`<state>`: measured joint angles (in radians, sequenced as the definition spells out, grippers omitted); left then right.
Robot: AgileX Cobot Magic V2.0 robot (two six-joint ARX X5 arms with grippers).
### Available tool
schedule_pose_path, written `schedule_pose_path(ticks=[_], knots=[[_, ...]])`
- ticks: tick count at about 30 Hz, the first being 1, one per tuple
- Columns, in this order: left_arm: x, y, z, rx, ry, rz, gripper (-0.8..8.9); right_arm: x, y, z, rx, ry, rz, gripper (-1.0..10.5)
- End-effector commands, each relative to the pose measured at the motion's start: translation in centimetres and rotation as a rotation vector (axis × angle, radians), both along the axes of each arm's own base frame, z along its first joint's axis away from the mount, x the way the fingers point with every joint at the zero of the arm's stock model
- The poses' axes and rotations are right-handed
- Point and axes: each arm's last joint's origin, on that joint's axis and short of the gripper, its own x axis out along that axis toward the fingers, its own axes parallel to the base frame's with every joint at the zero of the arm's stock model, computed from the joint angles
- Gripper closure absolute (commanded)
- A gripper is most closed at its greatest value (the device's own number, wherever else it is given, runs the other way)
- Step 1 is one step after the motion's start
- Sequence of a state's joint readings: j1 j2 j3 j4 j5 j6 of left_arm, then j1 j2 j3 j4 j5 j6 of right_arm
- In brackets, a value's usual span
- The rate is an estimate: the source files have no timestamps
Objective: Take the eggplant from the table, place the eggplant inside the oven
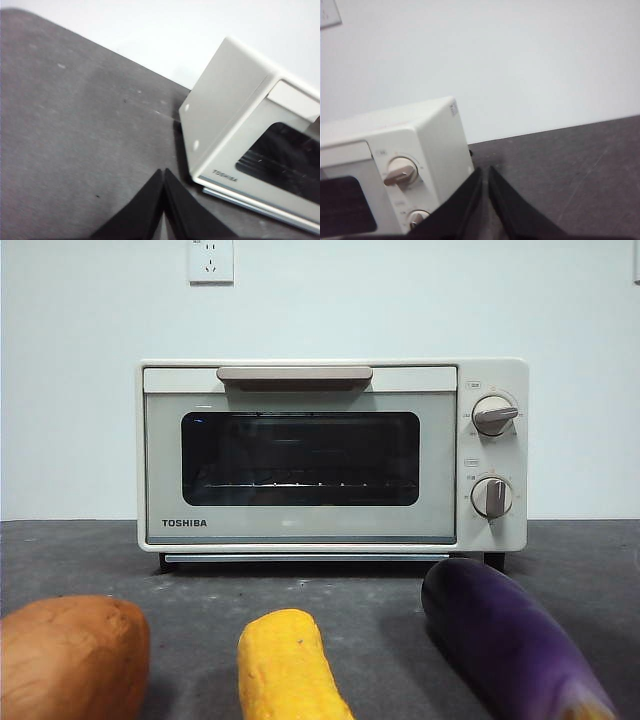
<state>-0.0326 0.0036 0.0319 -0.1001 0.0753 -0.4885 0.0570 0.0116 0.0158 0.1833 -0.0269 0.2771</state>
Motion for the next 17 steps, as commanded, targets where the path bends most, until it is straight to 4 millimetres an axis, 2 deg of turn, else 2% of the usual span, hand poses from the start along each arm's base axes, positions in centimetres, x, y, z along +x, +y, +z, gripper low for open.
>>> schedule_pose_path(ticks=[1, 7, 17], knots=[[0.0, 0.0, 0.4, -0.032, -0.022, 0.002, 8.06, 0.0, 0.0, 0.1, 0.109, 0.002, 0.023, 9.4], [-0.3, 0.0, 2.1, 0.004, -0.01, -0.005, 8.06, -0.4, 0.0, 1.1, 0.154, 0.068, 0.034, 9.4], [0.6, -0.4, 7.5, 0.059, 0.038, -0.153, 8.06, -2.0, 0.0, 6.8, 0.083, 0.136, 0.049, 9.4]])
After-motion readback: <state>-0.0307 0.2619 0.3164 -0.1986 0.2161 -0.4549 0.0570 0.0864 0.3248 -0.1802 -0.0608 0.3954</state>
